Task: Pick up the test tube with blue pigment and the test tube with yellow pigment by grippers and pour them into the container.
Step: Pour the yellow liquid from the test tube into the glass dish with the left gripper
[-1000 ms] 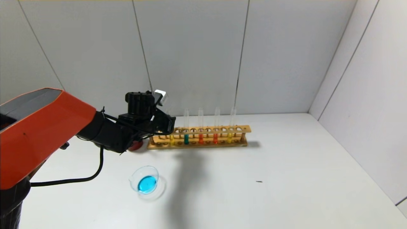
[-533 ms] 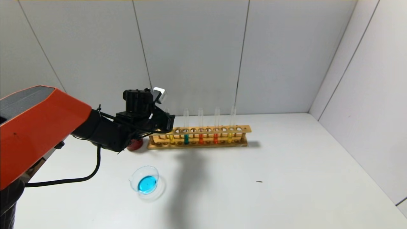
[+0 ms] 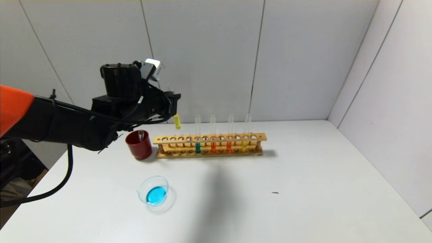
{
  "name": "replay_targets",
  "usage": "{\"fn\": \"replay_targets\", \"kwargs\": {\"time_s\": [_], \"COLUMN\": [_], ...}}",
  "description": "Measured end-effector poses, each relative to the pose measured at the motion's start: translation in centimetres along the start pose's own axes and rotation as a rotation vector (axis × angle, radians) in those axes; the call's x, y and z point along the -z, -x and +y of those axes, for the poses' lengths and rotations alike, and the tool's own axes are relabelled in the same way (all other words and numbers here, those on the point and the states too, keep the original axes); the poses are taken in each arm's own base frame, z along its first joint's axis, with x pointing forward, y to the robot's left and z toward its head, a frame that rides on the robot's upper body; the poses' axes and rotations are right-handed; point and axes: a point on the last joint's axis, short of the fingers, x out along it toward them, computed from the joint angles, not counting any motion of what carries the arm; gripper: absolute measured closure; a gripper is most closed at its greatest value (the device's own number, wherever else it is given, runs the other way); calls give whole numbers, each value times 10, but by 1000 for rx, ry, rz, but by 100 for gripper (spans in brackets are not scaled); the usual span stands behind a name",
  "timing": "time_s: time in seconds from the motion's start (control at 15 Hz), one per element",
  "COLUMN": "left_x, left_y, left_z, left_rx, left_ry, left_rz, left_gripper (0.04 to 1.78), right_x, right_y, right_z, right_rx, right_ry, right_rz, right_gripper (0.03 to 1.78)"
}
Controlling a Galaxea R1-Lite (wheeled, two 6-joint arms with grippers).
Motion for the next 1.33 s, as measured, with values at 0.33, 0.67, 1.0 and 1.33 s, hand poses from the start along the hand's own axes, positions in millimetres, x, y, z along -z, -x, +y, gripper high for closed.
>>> {"fn": "replay_targets", "kwargs": {"time_s": [0.33,0.67,1.0,1.33], "left_x": [-44,-23,6,19], "left_y": [47,101,140,140], "left_z": [-7,10,35,35], "left_rx": [8,52,201,296], "left_ry": [-12,-180,-438,-648], "left_rz": [-100,-40,-22,-39], "left_gripper": [150,150,150,150], "right_x": [0,0,0,0], "right_y": [0,0,0,0], "right_z": [0,0,0,0], "right_rx": [0,0,0,0], "right_ry": [0,0,0,0], "right_rz": [0,0,0,0], "right_gripper": [6,6,6,6]}}
